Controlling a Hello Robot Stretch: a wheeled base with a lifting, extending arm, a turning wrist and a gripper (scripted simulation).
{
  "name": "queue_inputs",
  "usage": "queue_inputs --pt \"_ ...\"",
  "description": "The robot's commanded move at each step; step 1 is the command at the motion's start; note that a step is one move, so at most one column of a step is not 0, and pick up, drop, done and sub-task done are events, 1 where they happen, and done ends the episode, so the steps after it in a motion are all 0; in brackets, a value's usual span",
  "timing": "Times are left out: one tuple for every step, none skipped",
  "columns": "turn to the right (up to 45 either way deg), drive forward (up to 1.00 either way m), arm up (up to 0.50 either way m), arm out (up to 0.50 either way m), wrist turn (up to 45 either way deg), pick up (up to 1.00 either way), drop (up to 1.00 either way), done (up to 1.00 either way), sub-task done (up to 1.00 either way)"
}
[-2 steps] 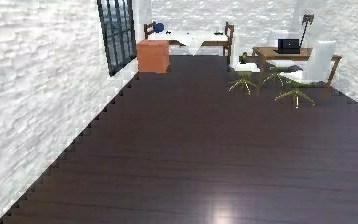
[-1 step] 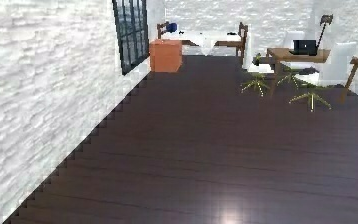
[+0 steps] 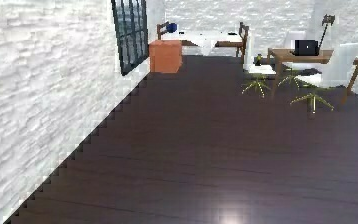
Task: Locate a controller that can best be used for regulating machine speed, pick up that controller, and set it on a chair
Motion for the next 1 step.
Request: queue_inputs --pt "45.0 0.0 0.0 0.0 0.0 0.0 0.0 0.0 0.0"
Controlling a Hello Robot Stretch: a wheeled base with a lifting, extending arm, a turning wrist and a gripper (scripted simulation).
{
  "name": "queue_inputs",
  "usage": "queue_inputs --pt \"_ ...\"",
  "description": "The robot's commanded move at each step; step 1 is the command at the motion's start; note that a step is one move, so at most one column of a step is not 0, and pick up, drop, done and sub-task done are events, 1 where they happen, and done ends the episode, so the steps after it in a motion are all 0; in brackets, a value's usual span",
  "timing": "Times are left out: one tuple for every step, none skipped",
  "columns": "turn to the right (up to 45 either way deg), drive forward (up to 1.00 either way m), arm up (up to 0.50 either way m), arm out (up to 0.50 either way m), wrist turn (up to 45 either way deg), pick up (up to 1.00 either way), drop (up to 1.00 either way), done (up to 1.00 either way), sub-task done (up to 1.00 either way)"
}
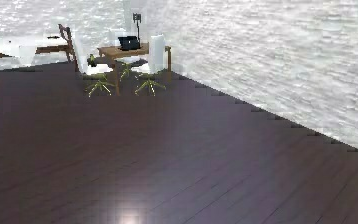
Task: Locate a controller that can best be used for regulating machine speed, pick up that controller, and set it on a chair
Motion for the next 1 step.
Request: queue_inputs --pt "0.0 1.0 0.0 0.0 0.0 0.0 0.0 0.0 0.0"
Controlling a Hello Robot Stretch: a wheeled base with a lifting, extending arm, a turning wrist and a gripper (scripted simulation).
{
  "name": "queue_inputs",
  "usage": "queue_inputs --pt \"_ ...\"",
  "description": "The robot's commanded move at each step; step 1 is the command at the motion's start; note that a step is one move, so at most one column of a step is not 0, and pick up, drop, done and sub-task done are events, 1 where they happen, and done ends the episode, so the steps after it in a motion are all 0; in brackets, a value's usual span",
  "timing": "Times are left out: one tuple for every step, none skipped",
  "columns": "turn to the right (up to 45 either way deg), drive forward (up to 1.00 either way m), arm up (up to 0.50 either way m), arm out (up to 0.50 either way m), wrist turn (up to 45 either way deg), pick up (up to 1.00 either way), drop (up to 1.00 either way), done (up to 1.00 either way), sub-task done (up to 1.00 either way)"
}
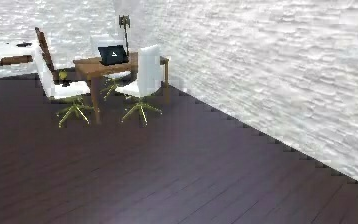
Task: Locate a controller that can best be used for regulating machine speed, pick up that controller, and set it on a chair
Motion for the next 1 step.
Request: queue_inputs --pt "0.0 1.0 0.0 0.0 0.0 0.0 0.0 0.0 0.0"
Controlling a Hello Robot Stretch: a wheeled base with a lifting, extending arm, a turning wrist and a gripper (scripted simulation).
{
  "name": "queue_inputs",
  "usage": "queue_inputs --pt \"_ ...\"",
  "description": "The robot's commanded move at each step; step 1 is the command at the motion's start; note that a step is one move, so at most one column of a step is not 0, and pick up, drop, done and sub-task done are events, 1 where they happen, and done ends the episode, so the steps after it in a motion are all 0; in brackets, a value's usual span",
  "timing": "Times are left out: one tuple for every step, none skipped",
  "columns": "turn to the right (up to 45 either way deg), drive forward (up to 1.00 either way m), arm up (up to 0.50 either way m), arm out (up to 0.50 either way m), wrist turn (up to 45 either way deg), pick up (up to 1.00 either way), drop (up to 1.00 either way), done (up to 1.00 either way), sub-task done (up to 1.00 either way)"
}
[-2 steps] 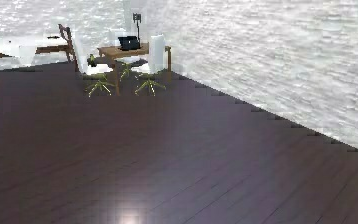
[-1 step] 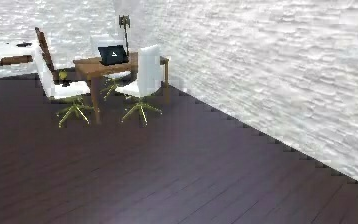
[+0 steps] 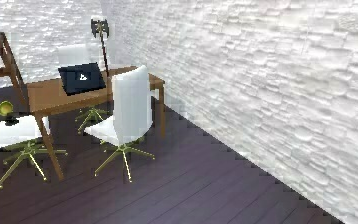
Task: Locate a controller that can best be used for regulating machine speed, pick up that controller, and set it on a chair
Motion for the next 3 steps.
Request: queue_inputs --pt "3.0 0.0 0.0 0.0 0.0 0.0 0.0 0.0 0.0" --pt "0.0 1.0 0.0 0.0 0.0 0.0 0.0 0.0 0.0" --pt "3.0 0.0 0.0 0.0 0.0 0.0 0.0 0.0 0.0"
